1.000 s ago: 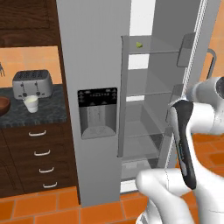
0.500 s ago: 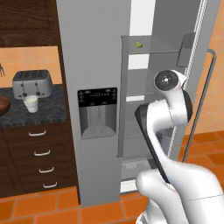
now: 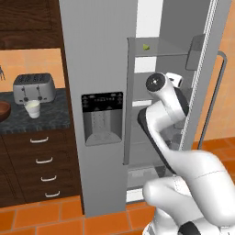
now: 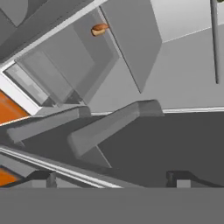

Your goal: Grab a lemon wedge from the fridge and one ice cube from the ice bowl, and put them in the glass of lemonade.

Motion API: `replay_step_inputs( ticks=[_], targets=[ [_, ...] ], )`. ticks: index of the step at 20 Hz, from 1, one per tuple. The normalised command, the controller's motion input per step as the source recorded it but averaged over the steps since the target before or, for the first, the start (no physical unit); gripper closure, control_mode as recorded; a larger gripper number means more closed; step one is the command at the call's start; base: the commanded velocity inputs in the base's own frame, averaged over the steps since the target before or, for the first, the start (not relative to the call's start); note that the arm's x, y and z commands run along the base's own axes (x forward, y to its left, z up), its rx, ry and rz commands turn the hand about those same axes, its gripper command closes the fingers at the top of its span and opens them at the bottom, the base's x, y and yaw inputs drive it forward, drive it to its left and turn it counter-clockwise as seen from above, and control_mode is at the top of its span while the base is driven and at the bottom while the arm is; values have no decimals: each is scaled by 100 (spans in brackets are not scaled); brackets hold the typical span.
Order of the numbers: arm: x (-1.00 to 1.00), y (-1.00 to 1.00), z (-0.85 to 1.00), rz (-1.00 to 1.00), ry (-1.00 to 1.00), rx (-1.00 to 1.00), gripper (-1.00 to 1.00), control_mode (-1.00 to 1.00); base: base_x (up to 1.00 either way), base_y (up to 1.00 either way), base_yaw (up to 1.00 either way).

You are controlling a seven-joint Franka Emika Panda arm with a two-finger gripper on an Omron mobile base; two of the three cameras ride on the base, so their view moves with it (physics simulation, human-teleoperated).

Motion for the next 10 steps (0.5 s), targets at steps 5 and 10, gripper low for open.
replay_step_inputs(
  ticks=[5,10],
  targets=[
    [80,-53,-24,0,14,-9,-100,-100,0,0,0],
    [92,-61,-10,0,17,-6,-100,-100,0,0,0]
  ],
)
